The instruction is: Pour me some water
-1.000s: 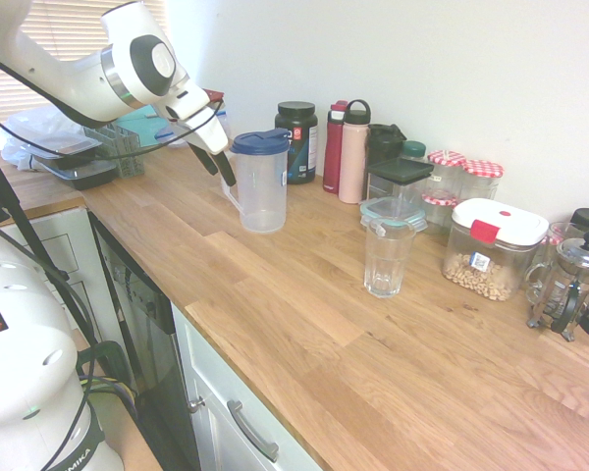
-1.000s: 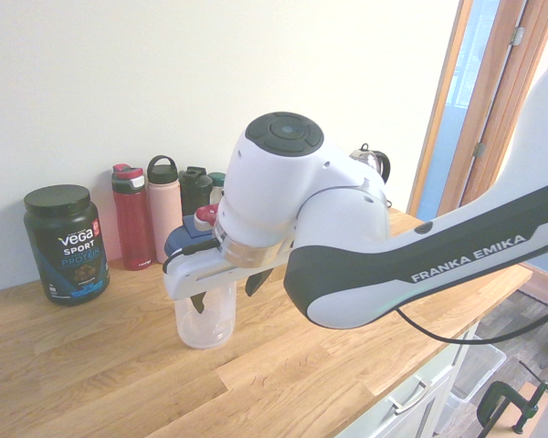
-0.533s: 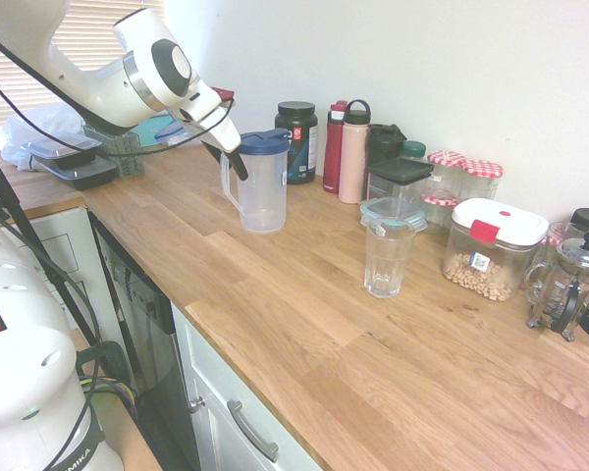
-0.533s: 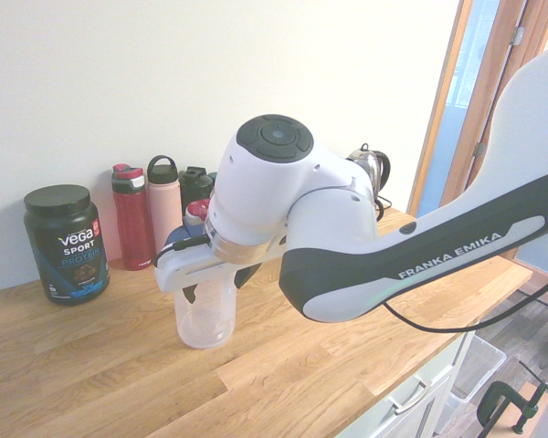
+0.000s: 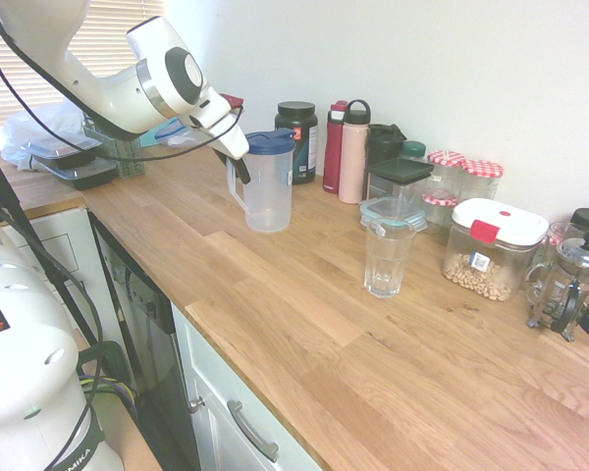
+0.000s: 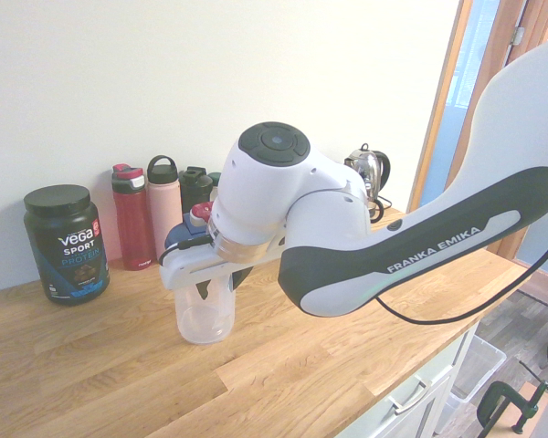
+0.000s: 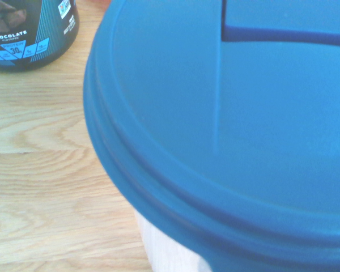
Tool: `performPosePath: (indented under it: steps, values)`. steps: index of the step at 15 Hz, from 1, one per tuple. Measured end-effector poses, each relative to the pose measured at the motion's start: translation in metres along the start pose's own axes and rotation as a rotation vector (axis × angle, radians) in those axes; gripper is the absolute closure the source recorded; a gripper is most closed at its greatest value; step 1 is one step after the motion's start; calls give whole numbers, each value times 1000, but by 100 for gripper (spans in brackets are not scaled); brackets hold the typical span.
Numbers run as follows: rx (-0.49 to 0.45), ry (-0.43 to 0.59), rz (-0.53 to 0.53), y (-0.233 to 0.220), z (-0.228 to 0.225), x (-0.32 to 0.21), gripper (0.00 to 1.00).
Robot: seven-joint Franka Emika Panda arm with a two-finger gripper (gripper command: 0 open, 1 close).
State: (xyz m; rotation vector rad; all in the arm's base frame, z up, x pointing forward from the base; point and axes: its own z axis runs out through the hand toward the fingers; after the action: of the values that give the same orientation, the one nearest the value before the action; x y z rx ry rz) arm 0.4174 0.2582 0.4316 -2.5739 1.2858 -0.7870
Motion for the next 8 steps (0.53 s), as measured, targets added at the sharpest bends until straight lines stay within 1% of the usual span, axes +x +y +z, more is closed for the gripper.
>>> performPosePath:
  steps: [8]
  values:
    - [0,2,12,2,2,8,100]
